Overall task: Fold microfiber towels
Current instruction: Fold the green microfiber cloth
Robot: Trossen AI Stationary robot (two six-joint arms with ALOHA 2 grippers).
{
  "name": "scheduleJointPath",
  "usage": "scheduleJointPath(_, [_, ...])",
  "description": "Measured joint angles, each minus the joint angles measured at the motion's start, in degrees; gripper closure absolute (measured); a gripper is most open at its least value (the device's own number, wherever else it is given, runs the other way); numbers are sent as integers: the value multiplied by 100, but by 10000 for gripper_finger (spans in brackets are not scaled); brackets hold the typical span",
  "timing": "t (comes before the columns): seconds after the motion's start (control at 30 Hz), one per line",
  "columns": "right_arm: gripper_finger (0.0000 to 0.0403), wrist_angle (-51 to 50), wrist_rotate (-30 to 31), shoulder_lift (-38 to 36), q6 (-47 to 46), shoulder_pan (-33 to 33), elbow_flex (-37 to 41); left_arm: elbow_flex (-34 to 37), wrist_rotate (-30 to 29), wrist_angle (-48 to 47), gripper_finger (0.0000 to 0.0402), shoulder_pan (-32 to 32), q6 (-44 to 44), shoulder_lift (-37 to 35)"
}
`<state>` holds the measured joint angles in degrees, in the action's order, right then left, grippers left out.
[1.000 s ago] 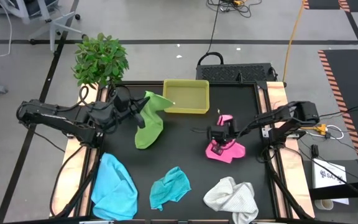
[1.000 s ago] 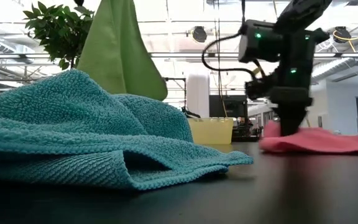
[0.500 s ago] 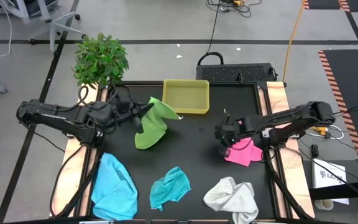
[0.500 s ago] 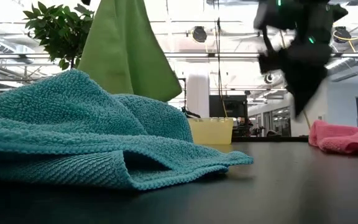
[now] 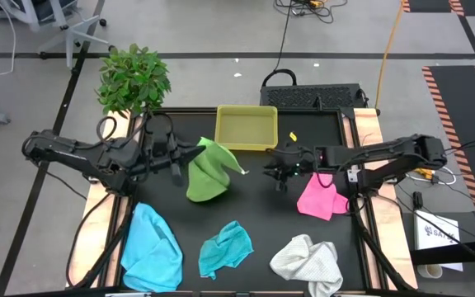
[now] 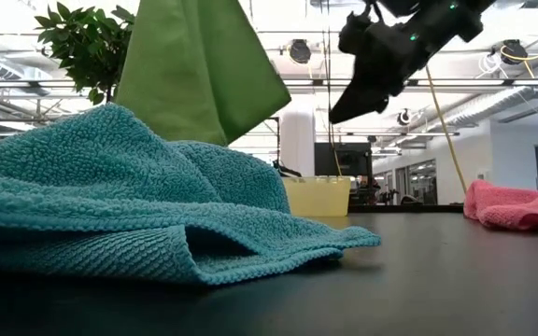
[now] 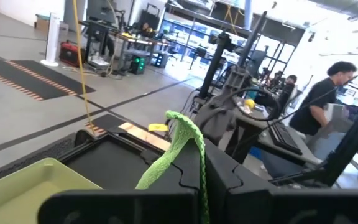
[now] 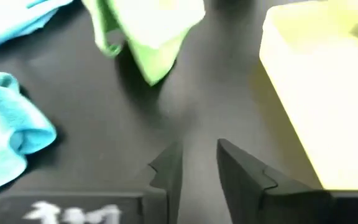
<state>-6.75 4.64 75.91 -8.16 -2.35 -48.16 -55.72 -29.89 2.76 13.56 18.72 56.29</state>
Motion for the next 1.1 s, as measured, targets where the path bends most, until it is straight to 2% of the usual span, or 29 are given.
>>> scheduleJointPath(0.13, [287,778,-22,364,469,4,0,0,-54,2,401,31,42,0])
scheduleJointPath(0.27, [282,1160,-139,526,423,11,0,2,-160,-3,400,31,46,0])
scheduleJointPath(0.4, [294,1119,-1109,502,-263,23,0,0,-319,-50,400,31,-20,0])
scheduleJointPath(0.47, [315,1191,-1611,488,-455,80,0,0,-400,-92,400,31,-20,0])
scheduleJointPath(0.53, [346,1259,-1811,486,-404,186,0,0,-502,-138,400,31,-25,0])
scheduleJointPath(0.6, [382,1253,-1827,491,-241,307,0,0,-530,-138,400,31,-48,0])
scheduleJointPath(0.67, [395,1257,-1822,493,-167,401,0,1,-535,-138,400,31,-57,0])
scheduleJointPath(0.9, [399,1285,-1286,447,-241,440,0,0,-537,-386,400,31,201,28])
scheduleJointPath(1.1, [390,1412,-565,421,782,291,0,2,-164,-275,400,31,398,37])
